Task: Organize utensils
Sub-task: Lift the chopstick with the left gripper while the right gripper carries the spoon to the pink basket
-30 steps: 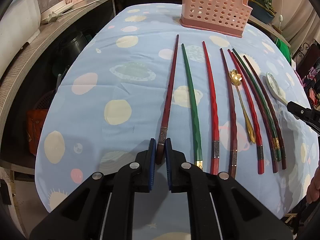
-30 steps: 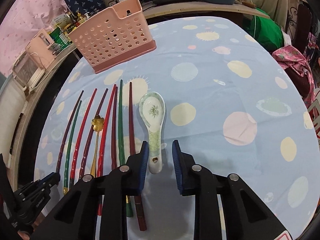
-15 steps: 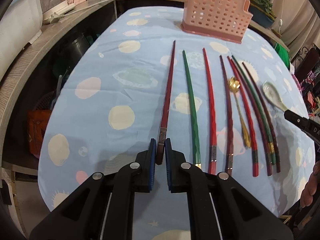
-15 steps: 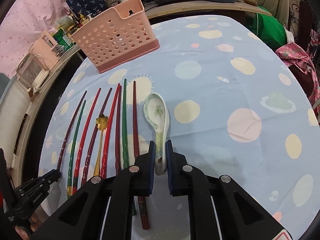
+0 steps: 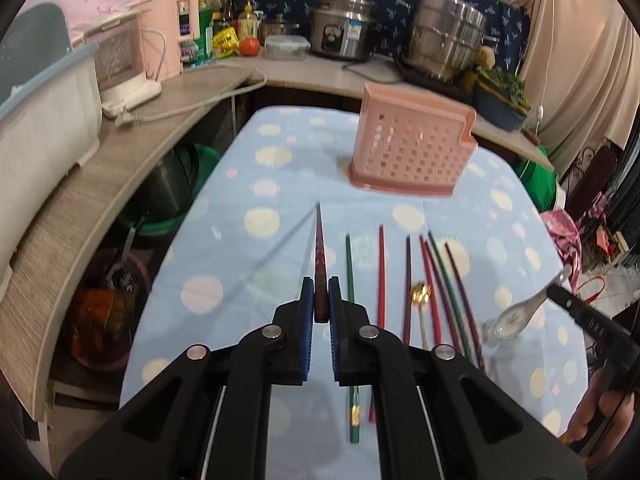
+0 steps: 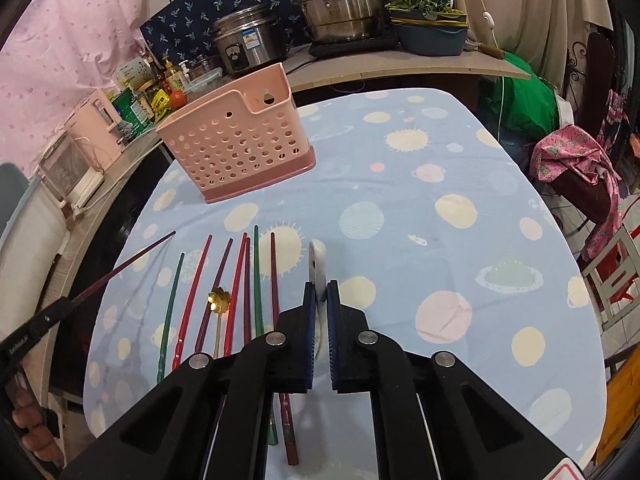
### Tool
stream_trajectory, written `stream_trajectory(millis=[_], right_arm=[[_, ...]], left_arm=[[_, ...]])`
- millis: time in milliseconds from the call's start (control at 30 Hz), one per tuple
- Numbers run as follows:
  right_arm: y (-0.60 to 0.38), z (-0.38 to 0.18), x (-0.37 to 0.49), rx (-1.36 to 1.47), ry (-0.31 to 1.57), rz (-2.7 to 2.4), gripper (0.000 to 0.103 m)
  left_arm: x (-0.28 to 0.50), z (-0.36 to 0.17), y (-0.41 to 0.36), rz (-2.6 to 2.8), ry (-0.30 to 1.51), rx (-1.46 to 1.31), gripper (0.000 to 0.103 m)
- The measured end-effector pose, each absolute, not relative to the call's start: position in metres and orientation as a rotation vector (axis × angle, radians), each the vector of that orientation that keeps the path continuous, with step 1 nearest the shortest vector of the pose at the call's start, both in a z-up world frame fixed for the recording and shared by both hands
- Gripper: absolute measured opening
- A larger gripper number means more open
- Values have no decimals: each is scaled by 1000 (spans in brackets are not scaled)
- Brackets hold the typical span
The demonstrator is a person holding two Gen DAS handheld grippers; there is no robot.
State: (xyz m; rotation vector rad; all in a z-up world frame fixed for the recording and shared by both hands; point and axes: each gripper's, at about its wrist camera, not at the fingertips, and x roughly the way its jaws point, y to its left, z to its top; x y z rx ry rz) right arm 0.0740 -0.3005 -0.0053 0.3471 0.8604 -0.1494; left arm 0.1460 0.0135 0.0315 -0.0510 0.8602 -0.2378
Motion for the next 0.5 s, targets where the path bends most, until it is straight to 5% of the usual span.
stream_trajectory(millis=[500], right_arm=[[-316, 50, 129, 347, 744, -116, 6]], left_arm=[[226, 141, 4, -232, 638, -86, 7]])
